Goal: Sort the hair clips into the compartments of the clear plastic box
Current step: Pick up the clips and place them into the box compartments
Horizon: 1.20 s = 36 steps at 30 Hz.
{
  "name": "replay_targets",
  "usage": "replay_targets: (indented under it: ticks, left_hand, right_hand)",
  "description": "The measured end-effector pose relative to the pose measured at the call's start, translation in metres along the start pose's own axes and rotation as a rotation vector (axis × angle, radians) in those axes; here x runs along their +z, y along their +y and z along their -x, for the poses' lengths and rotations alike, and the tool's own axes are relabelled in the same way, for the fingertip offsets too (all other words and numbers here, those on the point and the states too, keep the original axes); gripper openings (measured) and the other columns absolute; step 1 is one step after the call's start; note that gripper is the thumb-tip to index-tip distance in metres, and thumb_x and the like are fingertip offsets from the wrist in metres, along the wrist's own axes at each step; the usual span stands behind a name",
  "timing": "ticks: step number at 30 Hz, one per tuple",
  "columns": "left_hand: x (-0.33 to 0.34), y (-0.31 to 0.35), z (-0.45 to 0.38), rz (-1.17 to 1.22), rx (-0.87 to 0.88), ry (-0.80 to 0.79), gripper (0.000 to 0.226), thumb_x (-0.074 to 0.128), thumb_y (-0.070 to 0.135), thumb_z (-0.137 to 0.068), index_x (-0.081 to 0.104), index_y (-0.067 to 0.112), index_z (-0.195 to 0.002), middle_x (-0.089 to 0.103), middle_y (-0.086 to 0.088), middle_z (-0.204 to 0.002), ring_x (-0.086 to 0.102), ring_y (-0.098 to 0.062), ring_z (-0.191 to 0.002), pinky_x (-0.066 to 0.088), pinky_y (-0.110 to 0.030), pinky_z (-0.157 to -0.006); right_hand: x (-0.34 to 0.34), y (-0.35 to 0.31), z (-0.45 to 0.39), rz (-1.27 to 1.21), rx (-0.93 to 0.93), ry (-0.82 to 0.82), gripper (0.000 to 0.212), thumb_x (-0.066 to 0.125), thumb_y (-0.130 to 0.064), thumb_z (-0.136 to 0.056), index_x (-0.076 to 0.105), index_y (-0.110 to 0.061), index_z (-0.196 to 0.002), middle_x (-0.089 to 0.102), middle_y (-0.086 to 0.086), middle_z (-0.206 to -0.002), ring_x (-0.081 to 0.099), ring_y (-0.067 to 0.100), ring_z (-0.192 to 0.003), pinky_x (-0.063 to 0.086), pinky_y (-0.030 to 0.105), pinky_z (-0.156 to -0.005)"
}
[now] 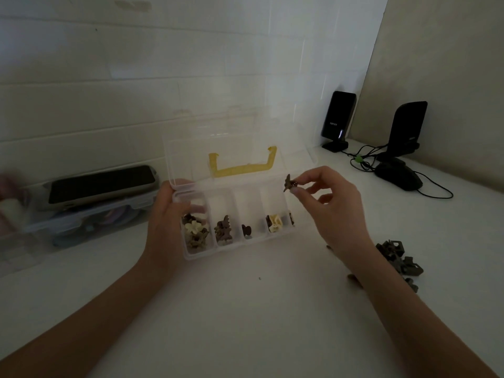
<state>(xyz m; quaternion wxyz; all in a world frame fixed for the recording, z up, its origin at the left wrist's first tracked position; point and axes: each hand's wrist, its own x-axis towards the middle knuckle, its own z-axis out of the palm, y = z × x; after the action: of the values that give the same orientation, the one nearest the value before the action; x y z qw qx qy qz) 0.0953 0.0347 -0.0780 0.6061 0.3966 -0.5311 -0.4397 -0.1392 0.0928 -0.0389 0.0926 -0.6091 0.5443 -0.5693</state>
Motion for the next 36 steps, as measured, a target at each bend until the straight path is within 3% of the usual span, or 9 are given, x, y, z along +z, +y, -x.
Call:
replay_targets:
  ticks: [4, 9, 13, 16, 19, 29, 32, 34, 36]
  left_hand:
    - [-0.001, 0.002, 0.002, -0.023, 0.012, -0.002, 0.035, 0.061, 0.000, -0.073, 0.061, 0.032, -0.085, 0.064, -0.003, -0.093, 0.067, -0.023, -0.083, 0.056, -0.045, -0.069]
    - [0.004, 0.009, 0.007, 0.069, 0.008, -0.032, 0.020, 0.058, 0.030, -0.063, 0.063, 0.035, -0.082, 0.062, -0.008, -0.096, 0.064, -0.034, -0.087, 0.054, -0.047, -0.072]
    - [0.003, 0.007, 0.004, 0.088, -0.003, -0.019, 0.023, 0.051, 0.019, -0.069, 0.063, 0.034, -0.081, 0.067, 0.002, -0.087, 0.068, -0.022, -0.077, 0.059, -0.037, -0.057]
    - [0.002, 0.006, 0.001, 0.049, 0.028, 0.013, 0.033, 0.050, -0.005, -0.080, 0.060, 0.025, -0.088, 0.069, 0.012, -0.078, 0.069, -0.010, -0.070, 0.055, -0.025, -0.051]
    - [0.001, 0.003, 0.000, 0.073, 0.007, 0.022, 0.026, 0.049, 0.003, -0.082, 0.060, 0.026, -0.089, 0.069, 0.005, -0.083, 0.069, -0.014, -0.071, 0.059, -0.031, -0.057]
    - [0.000, 0.004, -0.001, 0.009, 0.035, 0.008, 0.036, 0.049, -0.013, -0.080, 0.056, 0.020, -0.089, 0.067, 0.017, -0.072, 0.066, -0.002, -0.066, 0.054, -0.019, -0.051]
    - [-0.001, 0.007, 0.001, 0.001, 0.025, -0.019, 0.029, 0.046, -0.009, -0.083, 0.056, 0.015, -0.096, 0.069, 0.013, -0.081, 0.068, -0.007, -0.073, 0.057, -0.024, -0.056]
    - [-0.003, 0.009, 0.000, 0.064, -0.034, -0.030, 0.025, 0.047, 0.003, -0.084, 0.055, 0.009, -0.106, 0.066, -0.002, -0.093, 0.068, -0.021, -0.082, 0.058, -0.039, -0.068]
    - [-0.004, 0.012, 0.000, 0.117, -0.079, -0.052, 0.037, 0.048, 0.015, -0.079, 0.053, 0.007, -0.115, 0.061, -0.015, -0.105, 0.066, -0.031, -0.090, 0.054, -0.050, -0.079]
  right_hand:
    - [-0.001, 0.006, -0.001, 0.061, -0.012, -0.032, 0.019, 0.070, -0.021, -0.081, 0.058, -0.036, -0.079, 0.064, -0.021, -0.088, 0.057, 0.003, -0.080, 0.041, 0.009, -0.060]
    - [-0.009, 0.012, -0.003, 0.255, -0.093, 0.037, 0.012, 0.066, -0.024, -0.083, 0.058, -0.033, -0.085, 0.057, -0.024, -0.083, 0.051, 0.003, -0.079, 0.036, 0.009, -0.061]
    - [-0.012, 0.017, -0.002, 0.508, -0.149, 0.059, 0.008, 0.064, -0.026, -0.084, 0.058, -0.026, -0.089, 0.054, -0.018, -0.081, 0.051, 0.009, -0.080, 0.037, 0.021, -0.059]
    - [-0.013, 0.018, -0.003, 0.504, -0.107, 0.110, 0.008, 0.062, -0.028, -0.083, 0.056, -0.026, -0.088, 0.058, -0.014, -0.081, 0.051, 0.009, -0.079, 0.040, 0.025, -0.059]
    - [-0.017, 0.022, -0.006, 0.511, -0.042, 0.161, 0.008, 0.060, -0.027, -0.083, 0.056, -0.027, -0.089, 0.058, -0.013, -0.082, 0.050, 0.008, -0.078, 0.037, 0.022, -0.055]
    - [-0.026, 0.024, -0.011, 0.381, -0.038, -0.126, 0.011, 0.065, -0.016, -0.083, 0.068, -0.026, -0.088, 0.061, -0.013, -0.080, 0.051, 0.007, -0.071, 0.042, 0.020, -0.064]
    - [-0.026, 0.022, -0.011, 0.370, -0.073, -0.148, 0.012, 0.064, -0.016, -0.084, 0.069, -0.026, -0.089, 0.061, -0.016, -0.081, 0.050, 0.006, -0.073, 0.039, 0.018, -0.064]
    - [-0.027, 0.023, -0.011, 0.414, -0.074, -0.187, 0.017, 0.063, -0.015, -0.085, 0.071, -0.028, -0.091, 0.061, -0.015, -0.089, 0.047, 0.006, -0.081, 0.039, 0.019, -0.067]
    - [-0.027, 0.025, -0.011, 0.436, -0.069, -0.223, 0.020, 0.062, -0.011, -0.086, 0.073, -0.027, -0.093, 0.059, -0.012, -0.095, 0.043, 0.004, -0.088, 0.038, 0.020, -0.069]
